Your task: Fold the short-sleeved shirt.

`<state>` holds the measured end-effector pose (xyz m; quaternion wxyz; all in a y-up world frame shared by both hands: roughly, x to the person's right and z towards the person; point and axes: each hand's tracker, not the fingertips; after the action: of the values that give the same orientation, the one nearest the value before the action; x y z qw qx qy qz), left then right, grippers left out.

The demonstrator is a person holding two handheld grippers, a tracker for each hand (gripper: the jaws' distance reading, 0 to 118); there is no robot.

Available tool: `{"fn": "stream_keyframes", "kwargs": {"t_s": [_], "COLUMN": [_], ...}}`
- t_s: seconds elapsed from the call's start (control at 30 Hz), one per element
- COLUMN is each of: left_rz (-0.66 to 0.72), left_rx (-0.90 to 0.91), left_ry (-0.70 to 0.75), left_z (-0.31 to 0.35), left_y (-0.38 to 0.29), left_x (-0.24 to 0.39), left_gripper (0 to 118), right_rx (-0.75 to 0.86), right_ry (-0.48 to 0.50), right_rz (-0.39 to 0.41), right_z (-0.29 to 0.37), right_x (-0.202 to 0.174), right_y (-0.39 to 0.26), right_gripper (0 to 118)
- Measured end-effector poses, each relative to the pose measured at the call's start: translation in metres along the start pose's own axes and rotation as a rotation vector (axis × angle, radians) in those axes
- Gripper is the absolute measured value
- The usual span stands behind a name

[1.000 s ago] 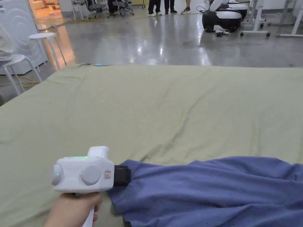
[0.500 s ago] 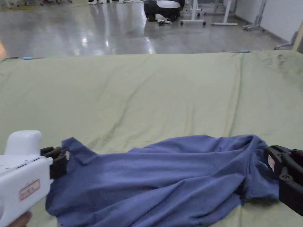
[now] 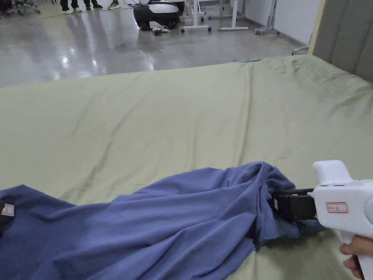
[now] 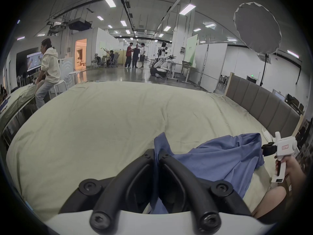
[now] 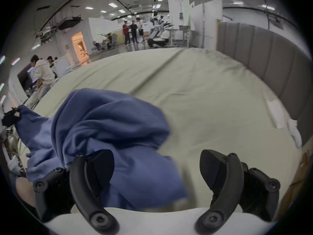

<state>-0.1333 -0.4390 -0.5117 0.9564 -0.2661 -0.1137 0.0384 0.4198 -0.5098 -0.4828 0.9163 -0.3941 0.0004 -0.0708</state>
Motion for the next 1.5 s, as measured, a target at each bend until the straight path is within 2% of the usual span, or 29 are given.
{"fn": "stream_keyframes", "kwargs": {"t_s": [0.07, 0.1, 0.13, 0.17, 0.2, 0.33, 0.47, 0.57, 0.7, 0.8, 0.9, 1.17, 1.33, 1.43, 1.5], "left_rz": [0.002, -0.001, -0.003, -0.009, -0.013, -0.018, 0.007, 0.038, 0.116, 0.101, 0.062, 0.098, 0.147, 0.104, 0.104], "left_rx": [-0.005, -0.007, -0.01, -0.013, -0.014, -0.005, 0.055, 0.09, 0.144, 0.183, 0.24, 0.308, 0.313, 0.318, 0.314], "left_ry": [0.007, 0.009, 0.009, 0.007, 0.004, -0.011, 0.001, 0.001, -0.012, 0.002, 0.083, 0.19, 0.203, 0.244, 0.259], "left_z": [-0.002, -0.002, -0.002, -0.001, -0.002, 0.005, 0.025, 0.045, 0.081, 0.11, 0.135, 0.176, 0.173, 0.157, 0.144], "left_y": [-0.001, -0.002, -0.003, -0.004, -0.004, 0.002, 0.018, 0.035, 0.059, 0.084, 0.114, 0.186, 0.227, 0.254, 0.277], "left_x": [0.002, 0.003, 0.003, 0.004, 0.005, 0.003, -0.006, -0.016, -0.028, -0.036, -0.046, -0.083, -0.092, -0.084, -0.082], "left_gripper": [3, 3, 3, 3, 3, 3, 3, 3, 3, 3, 3, 3, 3, 3, 3], "right_rx": [-0.107, -0.171, -0.177, -0.079, -0.069, -0.032, 0.075, 0.161, 0.279, 0.385, 0.474, 0.604, 0.665, 0.683, 0.697], "right_ry": [0.074, 0.117, 0.147, 0.099, 0.014, 0.013, -0.066, -0.094, -0.132, -0.12, -0.173, -0.19, -0.24, -0.269, -0.267], "right_rz": [0.025, 0.079, 0.156, 0.243, 0.23, 0.189, 0.136, 0.096, 0.092, 0.081, 0.135, 0.141, 0.21, 0.223, 0.203], "right_z": [-0.012, -0.015, -0.017, -0.018, -0.018, -0.006, 0.023, 0.06, 0.121, 0.169, 0.212, 0.284, 0.295, 0.289, 0.282], "right_x": [-0.016, -0.023, -0.031, -0.041, -0.046, -0.048, -0.036, -0.026, -0.02, -0.021, -0.025, -0.025, -0.038, -0.049, -0.051], "right_y": [-0.003, -0.008, -0.015, -0.019, -0.021, -0.021, -0.016, -0.008, 0.012, 0.032, 0.056, 0.127, 0.181, 0.221, 0.252], "right_gripper": [106, 96, 42, 18, 17, 16, 15, 15, 15, 15, 15, 15, 15, 15, 15]}}
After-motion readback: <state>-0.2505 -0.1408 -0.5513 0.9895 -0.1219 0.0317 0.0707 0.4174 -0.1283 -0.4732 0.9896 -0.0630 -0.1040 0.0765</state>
